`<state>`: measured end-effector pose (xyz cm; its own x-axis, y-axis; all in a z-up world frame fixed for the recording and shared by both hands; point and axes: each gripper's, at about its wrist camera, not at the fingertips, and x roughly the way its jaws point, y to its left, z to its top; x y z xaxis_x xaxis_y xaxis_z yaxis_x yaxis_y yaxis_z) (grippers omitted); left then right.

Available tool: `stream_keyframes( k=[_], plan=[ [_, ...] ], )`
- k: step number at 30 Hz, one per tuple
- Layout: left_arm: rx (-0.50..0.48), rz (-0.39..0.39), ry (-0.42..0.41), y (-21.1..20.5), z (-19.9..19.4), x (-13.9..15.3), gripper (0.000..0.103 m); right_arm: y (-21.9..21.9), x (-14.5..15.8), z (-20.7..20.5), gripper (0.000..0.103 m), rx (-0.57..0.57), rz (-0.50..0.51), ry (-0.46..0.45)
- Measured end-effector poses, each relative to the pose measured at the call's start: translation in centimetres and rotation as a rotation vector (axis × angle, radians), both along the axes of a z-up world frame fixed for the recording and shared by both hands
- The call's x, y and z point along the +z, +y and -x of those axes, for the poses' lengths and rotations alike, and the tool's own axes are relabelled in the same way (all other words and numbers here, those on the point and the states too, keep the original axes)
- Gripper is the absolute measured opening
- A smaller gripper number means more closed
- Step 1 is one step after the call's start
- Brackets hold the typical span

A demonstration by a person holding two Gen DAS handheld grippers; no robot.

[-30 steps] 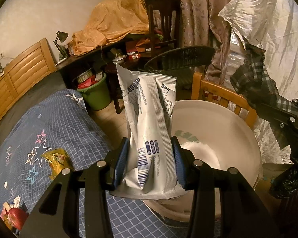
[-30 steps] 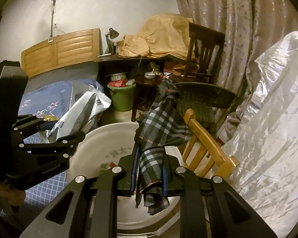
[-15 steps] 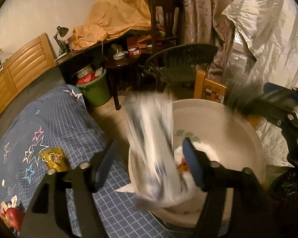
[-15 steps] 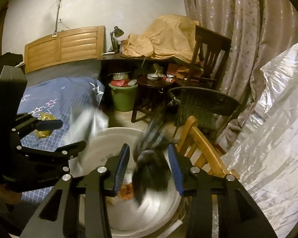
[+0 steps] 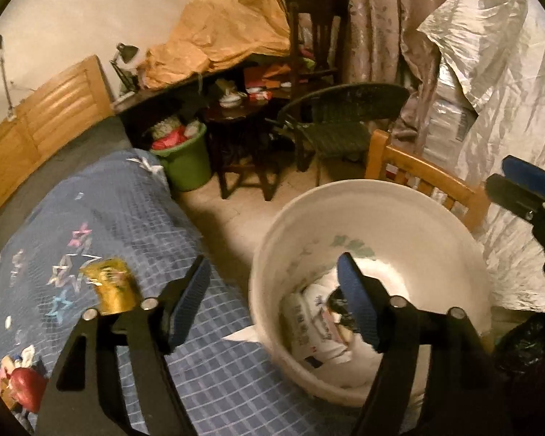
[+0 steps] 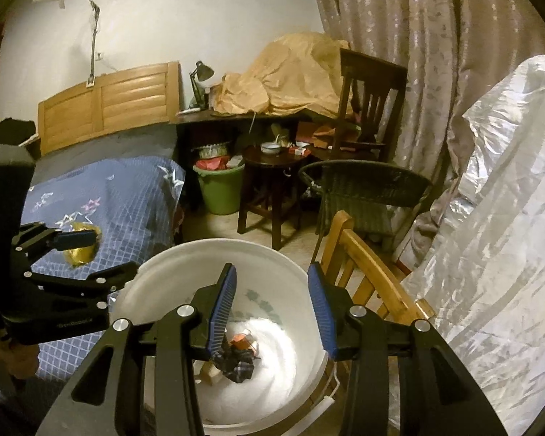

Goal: Collect trash
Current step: 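Return both tools to the trash on the bed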

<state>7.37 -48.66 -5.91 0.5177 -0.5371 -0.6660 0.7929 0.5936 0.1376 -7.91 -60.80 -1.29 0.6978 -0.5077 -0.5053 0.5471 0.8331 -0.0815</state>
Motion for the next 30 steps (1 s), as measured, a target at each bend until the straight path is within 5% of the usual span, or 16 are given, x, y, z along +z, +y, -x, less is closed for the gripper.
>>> stream_keyframes(
  k=[11, 23, 30],
  plan=[
    [0.216, 0.070, -0.045, 9.4, -1.6, 0.1, 0.081, 5.8, -0.4, 2.4, 0.052, -0.005, 0.052, -0.195],
    [0.519, 0.138, 0.023, 26.5, -4.3, -0.4, 0.084, 14.7, -4.5, -4.0, 0.052, 0.232, -0.073, -0.097],
    [0.786, 0.144, 0.058, 39.5, -4.5, -2.5, 0.084, 25.3, -6.0, -10.6, 0.052, 0.502, -0.093, -0.019]
  ],
)
